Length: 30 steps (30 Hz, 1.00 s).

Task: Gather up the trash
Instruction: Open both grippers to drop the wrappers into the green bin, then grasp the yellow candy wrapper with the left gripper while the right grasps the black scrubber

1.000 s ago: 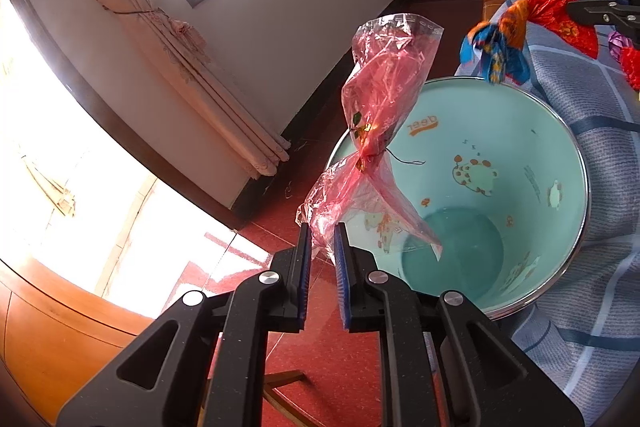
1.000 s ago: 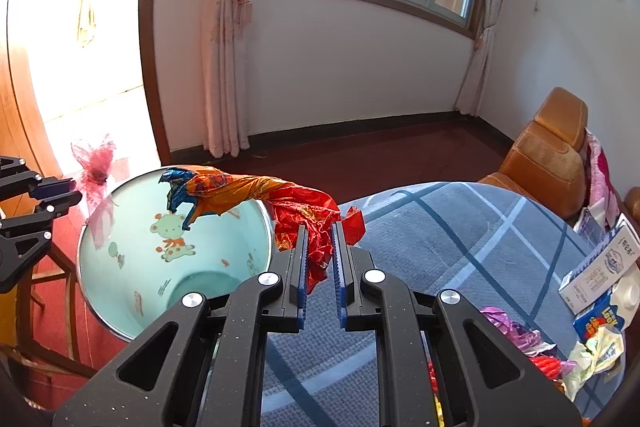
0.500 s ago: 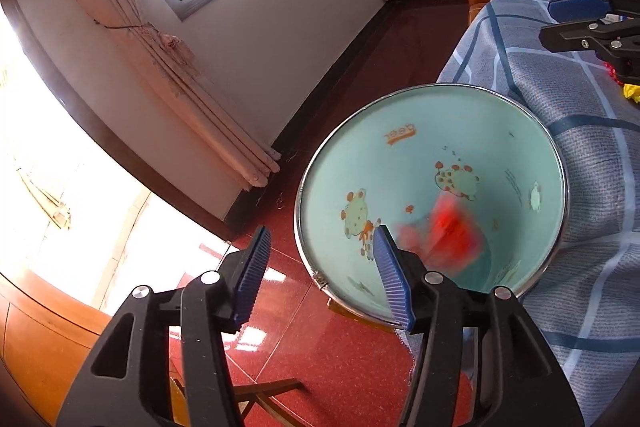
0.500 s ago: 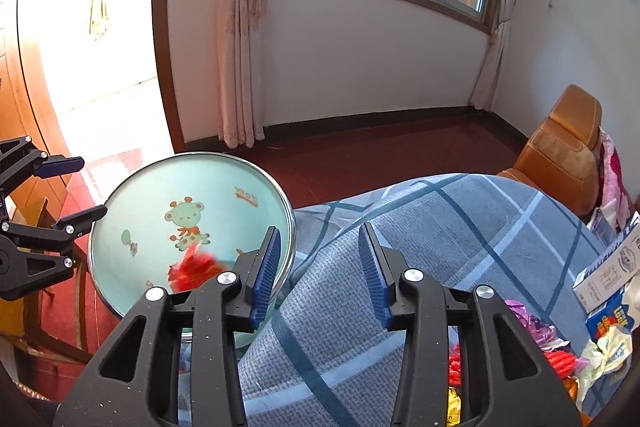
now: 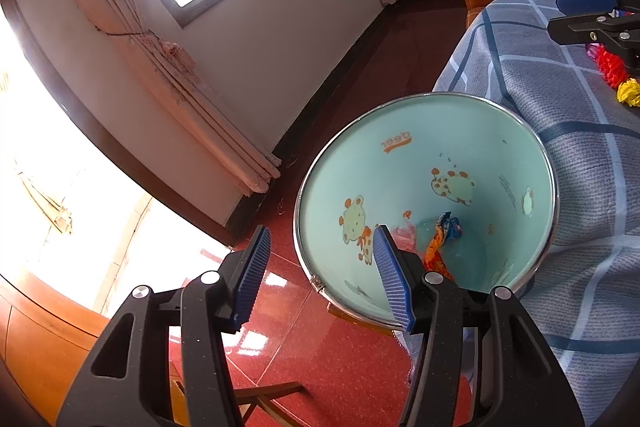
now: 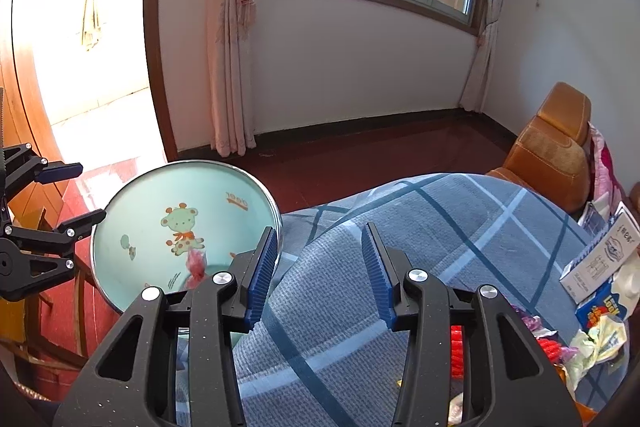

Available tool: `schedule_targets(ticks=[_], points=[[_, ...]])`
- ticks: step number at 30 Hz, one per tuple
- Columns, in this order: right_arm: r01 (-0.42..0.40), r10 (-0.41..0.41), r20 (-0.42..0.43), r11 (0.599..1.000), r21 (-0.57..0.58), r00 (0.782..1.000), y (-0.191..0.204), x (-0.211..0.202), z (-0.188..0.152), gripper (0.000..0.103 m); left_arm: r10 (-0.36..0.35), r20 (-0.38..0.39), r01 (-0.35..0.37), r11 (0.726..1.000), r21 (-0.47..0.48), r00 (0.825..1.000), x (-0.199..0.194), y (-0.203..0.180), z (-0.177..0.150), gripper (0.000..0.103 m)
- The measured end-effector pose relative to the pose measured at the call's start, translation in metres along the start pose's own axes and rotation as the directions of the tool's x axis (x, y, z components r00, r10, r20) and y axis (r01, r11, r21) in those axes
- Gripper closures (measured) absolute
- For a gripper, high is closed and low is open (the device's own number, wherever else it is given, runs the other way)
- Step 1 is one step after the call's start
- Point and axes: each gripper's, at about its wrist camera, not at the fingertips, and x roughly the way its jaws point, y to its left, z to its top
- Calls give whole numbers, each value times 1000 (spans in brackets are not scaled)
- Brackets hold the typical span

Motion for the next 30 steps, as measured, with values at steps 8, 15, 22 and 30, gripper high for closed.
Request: schedule_targets(ticks=[8, 15, 22, 30], points=[[7, -7, 12, 1000, 1, 1000, -1, -8, 0, 59, 5, 11, -5, 1000, 4, 1000, -5, -2, 3, 48], [28, -29, 30, 999, 21, 999, -12, -27, -2, 59, -6, 30, 6, 1000, 20, 1000, -15, -12, 10, 48], [117, -127, 64, 983, 139, 990, -68, -94, -35, 50, -83, 75, 77, 994, 81, 994, -34, -55, 19, 48], [322, -326, -48, 880, 350, 944, -156, -154, -125, 49, -215, 97, 191, 959, 211, 972, -54, -138, 28, 47]])
